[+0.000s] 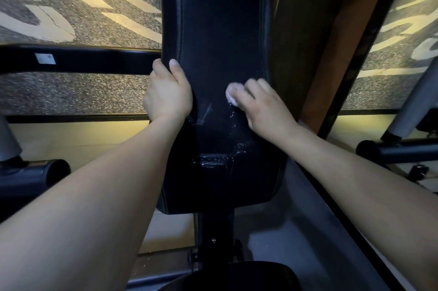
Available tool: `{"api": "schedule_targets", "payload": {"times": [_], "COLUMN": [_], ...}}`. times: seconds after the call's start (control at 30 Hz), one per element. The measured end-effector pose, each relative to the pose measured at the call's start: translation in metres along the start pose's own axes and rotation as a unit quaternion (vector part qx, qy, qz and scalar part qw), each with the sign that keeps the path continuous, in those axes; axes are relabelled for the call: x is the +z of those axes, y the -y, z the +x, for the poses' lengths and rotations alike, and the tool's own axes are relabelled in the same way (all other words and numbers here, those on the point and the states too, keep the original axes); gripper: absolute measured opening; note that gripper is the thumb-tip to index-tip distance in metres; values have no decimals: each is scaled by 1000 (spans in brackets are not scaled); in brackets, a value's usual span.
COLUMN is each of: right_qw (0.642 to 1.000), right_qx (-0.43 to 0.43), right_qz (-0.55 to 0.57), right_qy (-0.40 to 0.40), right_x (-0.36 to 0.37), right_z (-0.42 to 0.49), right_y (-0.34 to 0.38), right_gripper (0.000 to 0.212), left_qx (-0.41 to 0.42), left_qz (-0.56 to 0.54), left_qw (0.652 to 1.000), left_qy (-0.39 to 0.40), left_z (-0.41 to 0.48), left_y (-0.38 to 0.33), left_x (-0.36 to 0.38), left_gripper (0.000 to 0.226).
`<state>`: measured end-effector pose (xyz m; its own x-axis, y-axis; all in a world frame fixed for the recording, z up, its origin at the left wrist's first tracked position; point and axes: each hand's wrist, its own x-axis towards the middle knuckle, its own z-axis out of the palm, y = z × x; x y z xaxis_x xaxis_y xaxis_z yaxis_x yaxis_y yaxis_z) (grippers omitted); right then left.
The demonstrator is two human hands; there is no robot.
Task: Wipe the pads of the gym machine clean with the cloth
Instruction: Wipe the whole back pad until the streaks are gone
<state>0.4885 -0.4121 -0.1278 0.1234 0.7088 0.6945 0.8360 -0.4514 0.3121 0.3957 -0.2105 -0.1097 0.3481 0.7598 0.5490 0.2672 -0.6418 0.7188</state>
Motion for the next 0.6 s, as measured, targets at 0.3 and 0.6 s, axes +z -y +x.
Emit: {"api": "schedule_targets", "payload": {"times": [0.3, 0.6], "right_qw": [993, 1000], "right_qx": [103, -1], "right_qz": [14, -19], "right_qy": [-51, -4], "right_x": [-14, -11], "right_z": [25, 9], "right_y": [-13, -27], "right_gripper": [32, 34], "left_qx": [-7, -9], "left_qz": [-9, -2], "left_qw": [1000, 1000], "left_qy": [12, 4], "left_z": [0, 0], "left_y": [1, 4], "left_x": [-2, 0], "left_gripper": [56, 56]}}
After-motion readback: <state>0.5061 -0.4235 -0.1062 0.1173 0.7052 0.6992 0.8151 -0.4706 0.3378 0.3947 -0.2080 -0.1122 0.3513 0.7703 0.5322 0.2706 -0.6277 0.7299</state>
